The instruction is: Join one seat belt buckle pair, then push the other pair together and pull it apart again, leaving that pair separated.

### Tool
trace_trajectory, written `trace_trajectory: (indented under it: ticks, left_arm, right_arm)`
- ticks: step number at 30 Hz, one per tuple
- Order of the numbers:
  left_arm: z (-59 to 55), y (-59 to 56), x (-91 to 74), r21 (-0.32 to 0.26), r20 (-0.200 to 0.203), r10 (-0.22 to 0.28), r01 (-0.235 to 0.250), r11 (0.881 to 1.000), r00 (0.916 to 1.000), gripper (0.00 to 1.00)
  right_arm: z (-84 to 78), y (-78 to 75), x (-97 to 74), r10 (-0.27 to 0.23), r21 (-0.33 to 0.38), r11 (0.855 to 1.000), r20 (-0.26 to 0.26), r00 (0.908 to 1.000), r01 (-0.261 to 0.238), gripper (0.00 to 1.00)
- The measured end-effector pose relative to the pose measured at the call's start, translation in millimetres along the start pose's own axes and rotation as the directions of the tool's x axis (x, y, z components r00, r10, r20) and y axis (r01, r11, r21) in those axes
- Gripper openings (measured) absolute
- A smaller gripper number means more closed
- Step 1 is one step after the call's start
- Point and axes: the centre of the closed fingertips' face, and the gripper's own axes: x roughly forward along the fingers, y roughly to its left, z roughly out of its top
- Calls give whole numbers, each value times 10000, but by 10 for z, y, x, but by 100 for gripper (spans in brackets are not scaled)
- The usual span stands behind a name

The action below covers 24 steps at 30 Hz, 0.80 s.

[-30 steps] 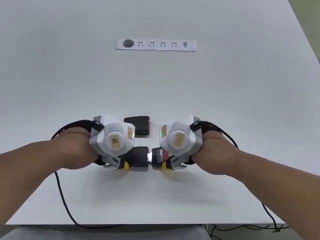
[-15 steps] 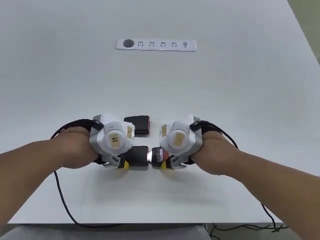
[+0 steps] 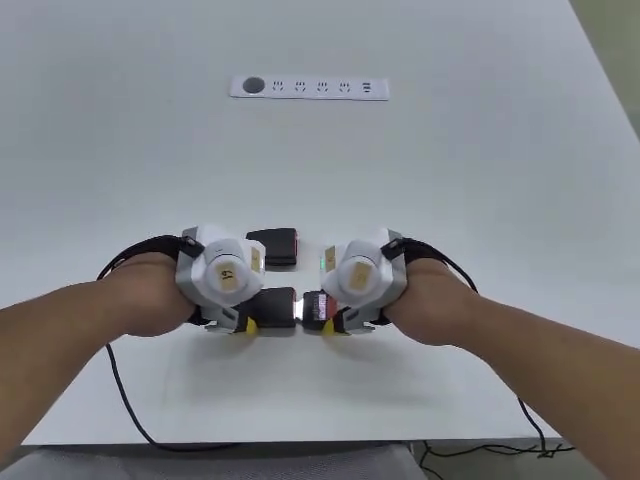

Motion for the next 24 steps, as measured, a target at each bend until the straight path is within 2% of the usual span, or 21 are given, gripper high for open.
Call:
trace_trajectory:
  ticks: [4, 6, 8, 10, 12, 14, 17, 23, 24]
  left_arm:
    - [45, -29, -28, -41, -101, -12, 12, 10000, 9999, 31]
    - [33, -27, -19, -208, -242, 0, -5, 9998, 9997, 32]
    - [13, -25, -6, -131, -347, 22, -27, 9999, 9994, 32]
    - [-2, -16, 2, -75, -354, 44, -47, 10000, 9994, 32]
    - [-9, -9, -1, -126, -329, 102, -106, 9999, 9994, 33]
    - [-16, -15, -2, -488, -231, 74, -86, 9988, 9997, 33]
    - [-47, -9, -6, -245, -263, 56, -62, 9997, 9996, 34]
    - [50, 29, -65, -376, 71, 305, -302, 9988, 9995, 35]
    - [101, 38, -119, -316, 152, 390, -386, 9988, 9991, 35]
  right_arm:
    - [6, 0, -12, -106, 24, 9999, 7, 9999, 106, 30]
    - [6, 19, -5, -96, 7, 10000, -8, 10000, 96, 31]
    - [4, 27, -3, -195, -140, 9997, -15, 9998, 195, 31]
    - [5, 25, -7, -193, -91, 9998, 45, 9998, 193, 32]
    - [-9, 18, -10, -179, 256, 9995, 75, 9998, 177, 32]
    - [-38, -1, -13, -247, 236, 9994, -6, 9997, 247, 34]
    - [39, -1, -78, -354, 408, 9986, 351, 9988, 340, 32]
    - [140, 21, -156, -424, 405, 9984, 554, 9976, 401, 32]
    - [146, 24, -166, -422, 357, 9985, 507, 9978, 404, 32]
